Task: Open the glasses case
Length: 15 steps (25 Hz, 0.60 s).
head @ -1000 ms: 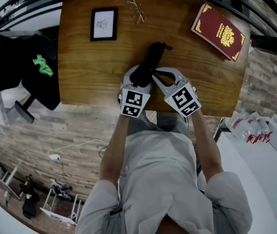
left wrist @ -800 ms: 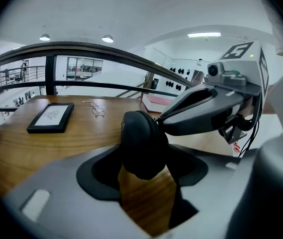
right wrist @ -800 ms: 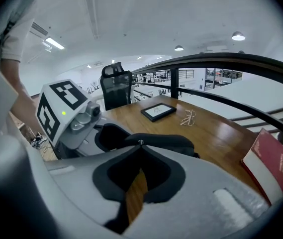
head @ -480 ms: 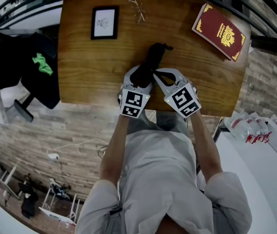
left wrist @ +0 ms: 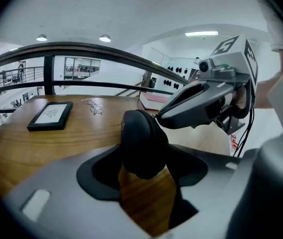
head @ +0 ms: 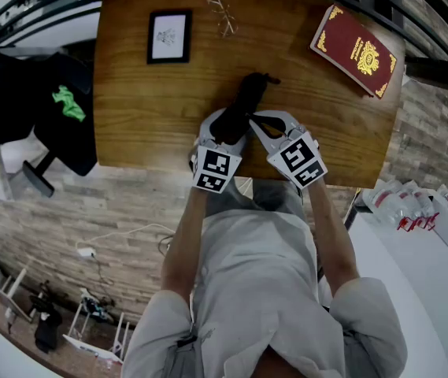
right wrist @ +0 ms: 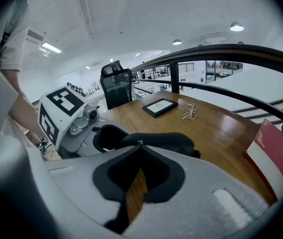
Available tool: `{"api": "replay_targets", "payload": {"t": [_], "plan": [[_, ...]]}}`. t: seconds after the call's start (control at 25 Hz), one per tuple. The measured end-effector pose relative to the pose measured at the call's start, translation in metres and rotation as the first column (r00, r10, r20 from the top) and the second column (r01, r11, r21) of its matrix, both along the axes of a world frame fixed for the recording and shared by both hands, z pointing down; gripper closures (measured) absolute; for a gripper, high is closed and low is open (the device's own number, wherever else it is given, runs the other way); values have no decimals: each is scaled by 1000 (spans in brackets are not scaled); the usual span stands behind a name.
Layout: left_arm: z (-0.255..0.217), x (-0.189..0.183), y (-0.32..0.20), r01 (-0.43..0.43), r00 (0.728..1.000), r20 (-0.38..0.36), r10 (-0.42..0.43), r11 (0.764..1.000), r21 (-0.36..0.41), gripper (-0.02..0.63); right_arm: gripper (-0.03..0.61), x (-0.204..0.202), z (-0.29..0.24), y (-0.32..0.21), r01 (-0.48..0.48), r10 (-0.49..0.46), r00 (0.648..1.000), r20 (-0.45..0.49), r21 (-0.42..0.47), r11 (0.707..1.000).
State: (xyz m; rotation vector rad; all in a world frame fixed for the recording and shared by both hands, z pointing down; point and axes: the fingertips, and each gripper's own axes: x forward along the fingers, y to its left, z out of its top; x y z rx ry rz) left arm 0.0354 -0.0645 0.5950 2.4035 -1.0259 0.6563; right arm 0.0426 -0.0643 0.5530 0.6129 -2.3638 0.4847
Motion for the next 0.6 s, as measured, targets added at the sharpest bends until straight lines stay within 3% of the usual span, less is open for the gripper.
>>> {"api": "replay_targets", "payload": {"t": [0.6], "plan": [[5,-7,14,-21,1000,10,22,1000,-12,313,575,0,6,0,-8,7,1000,-18,-17,1000]]}}
